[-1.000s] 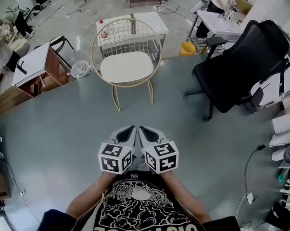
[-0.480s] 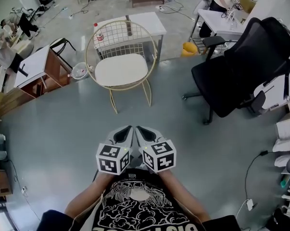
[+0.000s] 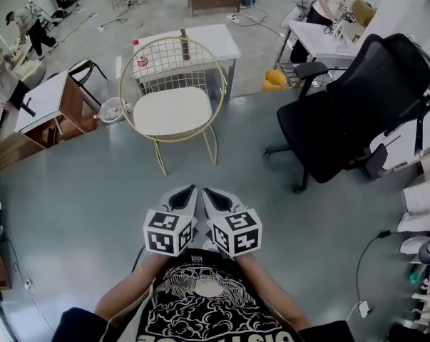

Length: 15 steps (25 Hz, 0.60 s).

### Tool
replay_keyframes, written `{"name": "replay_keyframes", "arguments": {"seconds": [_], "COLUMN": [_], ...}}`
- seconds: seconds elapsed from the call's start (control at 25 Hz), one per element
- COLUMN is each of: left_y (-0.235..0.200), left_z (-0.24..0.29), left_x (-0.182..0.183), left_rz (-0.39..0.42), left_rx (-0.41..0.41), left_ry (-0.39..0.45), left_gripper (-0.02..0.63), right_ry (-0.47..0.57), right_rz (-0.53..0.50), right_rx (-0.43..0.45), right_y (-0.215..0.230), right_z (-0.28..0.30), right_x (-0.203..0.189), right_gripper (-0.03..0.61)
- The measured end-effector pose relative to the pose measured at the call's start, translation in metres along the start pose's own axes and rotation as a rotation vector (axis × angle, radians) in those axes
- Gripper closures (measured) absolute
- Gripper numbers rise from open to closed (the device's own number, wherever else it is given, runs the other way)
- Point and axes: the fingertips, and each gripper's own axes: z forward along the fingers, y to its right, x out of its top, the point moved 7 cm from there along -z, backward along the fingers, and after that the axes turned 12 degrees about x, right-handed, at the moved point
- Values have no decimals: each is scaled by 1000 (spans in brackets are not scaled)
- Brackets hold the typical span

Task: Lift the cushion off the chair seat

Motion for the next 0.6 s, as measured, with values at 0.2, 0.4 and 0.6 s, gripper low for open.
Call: {"name": "replay_keyframes", "arguments": {"seconds": [0.2, 0.4, 0.6], "left_y": [-12, -30, -57], "left_z": [19, 43, 70], "left_x": [9, 25, 44], "left_rz": [-32, -50, -76], "left_rx": [-1, -6, -11], "left_ry": [-3, -4, -11], "left_gripper": [617, 617, 617], "right_ry": [-22, -41, -58], "right_rz": [-4, -9, -13], "right_rx": [-6, -15, -26], "right_y": [13, 29, 43], "right_z": [15, 39, 70], "right_x": [11, 29, 50], "right_gripper": [581, 581, 581]}}
